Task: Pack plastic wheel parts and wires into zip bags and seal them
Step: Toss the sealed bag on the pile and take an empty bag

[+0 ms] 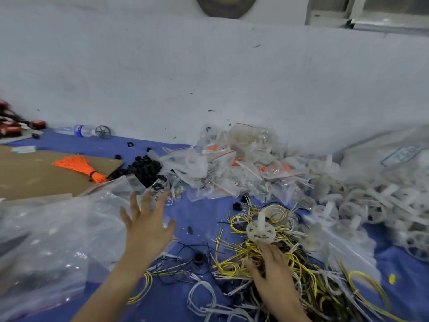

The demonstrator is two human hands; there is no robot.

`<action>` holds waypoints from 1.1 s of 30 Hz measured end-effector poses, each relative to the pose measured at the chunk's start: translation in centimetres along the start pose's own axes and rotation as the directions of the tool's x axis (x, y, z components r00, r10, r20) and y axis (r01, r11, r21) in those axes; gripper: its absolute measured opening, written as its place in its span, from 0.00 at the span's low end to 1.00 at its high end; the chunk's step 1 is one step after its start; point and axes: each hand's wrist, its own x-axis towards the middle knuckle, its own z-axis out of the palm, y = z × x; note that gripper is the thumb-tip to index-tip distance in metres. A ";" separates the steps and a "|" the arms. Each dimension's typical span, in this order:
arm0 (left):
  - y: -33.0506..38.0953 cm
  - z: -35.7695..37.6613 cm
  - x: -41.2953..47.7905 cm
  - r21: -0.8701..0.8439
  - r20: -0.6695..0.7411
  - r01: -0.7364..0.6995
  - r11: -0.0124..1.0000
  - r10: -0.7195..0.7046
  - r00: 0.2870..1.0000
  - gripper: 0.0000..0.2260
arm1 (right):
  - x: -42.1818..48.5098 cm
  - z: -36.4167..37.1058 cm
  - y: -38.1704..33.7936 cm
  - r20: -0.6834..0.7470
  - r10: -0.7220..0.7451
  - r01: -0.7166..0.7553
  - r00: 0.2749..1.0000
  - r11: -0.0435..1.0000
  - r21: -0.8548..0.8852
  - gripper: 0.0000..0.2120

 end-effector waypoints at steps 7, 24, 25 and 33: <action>-7.8 0.6 0.6 0.051 0.364 0.144 0.988 -0.152 0.919 0.25 | 0.2 1.0 0.3 0.020 -0.002 0.005 1.000 0.991 -0.134 0.24; 1.3 -3.9 1.5 -0.474 -0.205 -0.069 0.878 -0.034 0.978 0.07 | -1.4 0.7 -6.3 0.069 -0.291 0.269 0.954 0.935 0.233 0.30; 1.7 -3.1 1.3 -0.523 -0.176 -0.027 0.852 -0.077 0.981 0.08 | -1.3 1.3 -7.1 0.098 -0.304 0.270 0.948 0.927 0.261 0.28; -0.2 4.5 -3.5 -0.070 0.295 -0.158 0.985 0.172 0.940 0.20 | 2.5 3.7 -8.0 0.224 -0.210 0.149 0.952 0.954 0.260 0.20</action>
